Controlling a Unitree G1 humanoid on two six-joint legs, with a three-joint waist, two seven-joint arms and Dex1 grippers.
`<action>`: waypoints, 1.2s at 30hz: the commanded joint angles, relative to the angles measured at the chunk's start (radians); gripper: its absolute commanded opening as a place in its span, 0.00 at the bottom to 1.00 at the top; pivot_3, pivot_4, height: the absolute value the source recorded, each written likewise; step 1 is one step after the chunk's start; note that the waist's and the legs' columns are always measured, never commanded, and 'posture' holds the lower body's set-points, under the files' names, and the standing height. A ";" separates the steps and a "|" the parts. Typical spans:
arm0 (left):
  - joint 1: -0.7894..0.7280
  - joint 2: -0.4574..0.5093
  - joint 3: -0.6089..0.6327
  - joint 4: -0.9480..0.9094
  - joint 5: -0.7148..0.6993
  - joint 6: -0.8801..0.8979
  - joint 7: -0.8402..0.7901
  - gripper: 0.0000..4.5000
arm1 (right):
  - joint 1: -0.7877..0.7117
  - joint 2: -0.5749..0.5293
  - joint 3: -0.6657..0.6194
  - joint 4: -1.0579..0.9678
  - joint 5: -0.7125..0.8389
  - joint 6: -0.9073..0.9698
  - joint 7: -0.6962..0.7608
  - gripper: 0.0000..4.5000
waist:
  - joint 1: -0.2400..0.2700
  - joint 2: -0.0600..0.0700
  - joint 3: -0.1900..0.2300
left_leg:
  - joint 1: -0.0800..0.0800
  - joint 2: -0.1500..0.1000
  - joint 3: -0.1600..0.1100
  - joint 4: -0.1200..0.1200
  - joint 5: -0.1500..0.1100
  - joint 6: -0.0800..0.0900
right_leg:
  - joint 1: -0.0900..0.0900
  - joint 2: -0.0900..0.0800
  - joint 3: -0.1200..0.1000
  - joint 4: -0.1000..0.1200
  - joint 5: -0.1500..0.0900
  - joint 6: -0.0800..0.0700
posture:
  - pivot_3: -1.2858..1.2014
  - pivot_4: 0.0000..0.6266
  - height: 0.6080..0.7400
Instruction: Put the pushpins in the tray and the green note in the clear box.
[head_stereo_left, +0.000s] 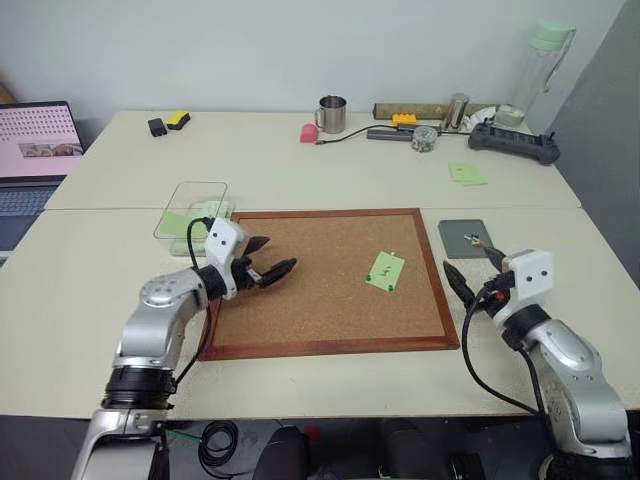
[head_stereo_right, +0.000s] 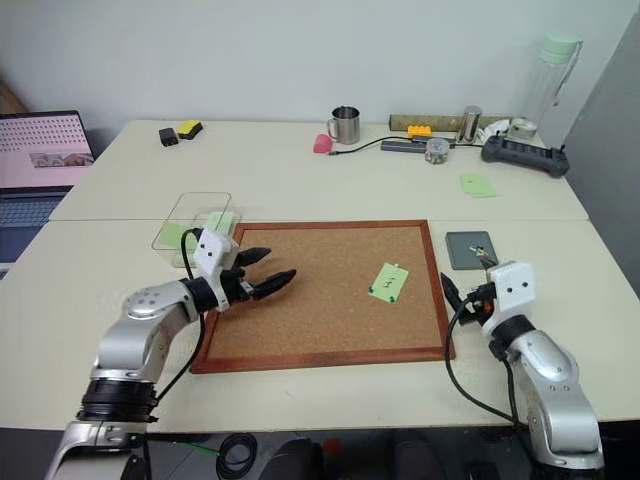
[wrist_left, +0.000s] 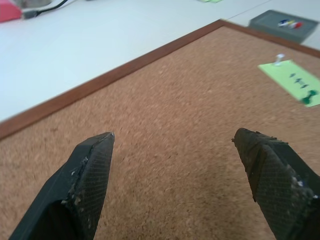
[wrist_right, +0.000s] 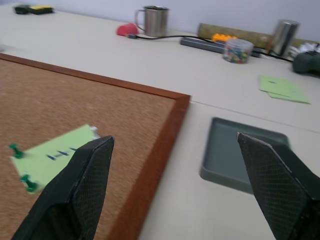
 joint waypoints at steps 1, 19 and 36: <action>-0.029 0.027 0.018 -0.042 -0.040 0.022 -0.039 0.90 | -0.045 -0.029 0.005 -0.026 0.047 0.010 0.052 0.91 | 0.000 0.000 0.000 | 0.000 0.000 0.000 0.000 0.000 0.000 | 0.000 0.000 0.000 0.000 0.000 0.000 | 0.52 0.24 1.00; -0.003 0.041 -0.114 -0.149 -0.040 0.011 -0.206 0.54 | -0.194 -0.064 0.140 0.141 0.040 -0.006 0.190 0.91 | 0.000 0.000 0.000 | -0.001 0.000 -0.001 0.000 0.000 0.000 | -0.001 0.000 0.000 0.000 0.000 0.000 | 0.52 0.24 1.00; 0.019 -0.038 -0.198 -0.126 0.043 -0.042 -0.133 0.00 | -0.322 0.024 0.215 0.360 -0.060 -0.073 0.146 0.91 | 0.000 0.000 0.000 | -0.002 0.000 -0.001 0.001 0.000 0.000 | -0.001 0.000 0.000 0.000 0.000 0.000 | 0.52 0.24 1.00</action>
